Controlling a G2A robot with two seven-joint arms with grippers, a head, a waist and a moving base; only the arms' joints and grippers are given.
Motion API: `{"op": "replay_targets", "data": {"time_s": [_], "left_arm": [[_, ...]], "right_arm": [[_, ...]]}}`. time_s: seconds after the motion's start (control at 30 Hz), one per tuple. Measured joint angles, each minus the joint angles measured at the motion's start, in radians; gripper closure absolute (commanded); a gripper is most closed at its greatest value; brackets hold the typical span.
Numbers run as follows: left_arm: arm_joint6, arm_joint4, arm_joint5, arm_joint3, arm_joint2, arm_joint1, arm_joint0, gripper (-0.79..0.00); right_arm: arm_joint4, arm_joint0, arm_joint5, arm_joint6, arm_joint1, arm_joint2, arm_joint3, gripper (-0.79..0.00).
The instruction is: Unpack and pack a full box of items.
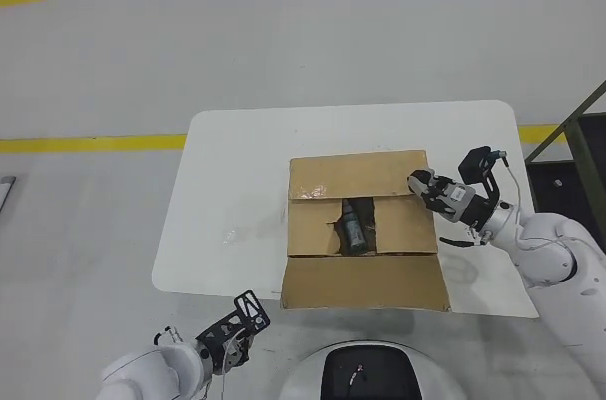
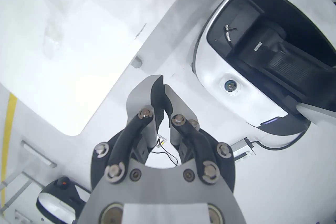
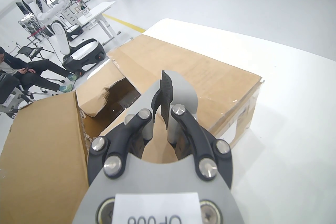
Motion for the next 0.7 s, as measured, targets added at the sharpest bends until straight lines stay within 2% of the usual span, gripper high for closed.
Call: {"op": "replay_targets", "data": {"time_s": [0.2,0.5,0.7], "left_arm": [[0.038,-0.008,-0.044,0.000,0.120,-0.005,-0.075,0.000],[0.077,-0.036,-0.030,0.007,0.243,-0.021,-0.283,0.000],[0.098,-0.062,-0.012,0.053,0.317,-0.036,-0.428,0.000]], "right_arm": [[0.002,0.006,0.000,0.000,0.001,-0.006,0.002,0.000],[0.011,0.014,0.000,0.004,0.003,-0.017,0.002,0.000],[0.025,0.023,-0.009,0.021,0.005,-0.021,-0.003,0.000]]}}
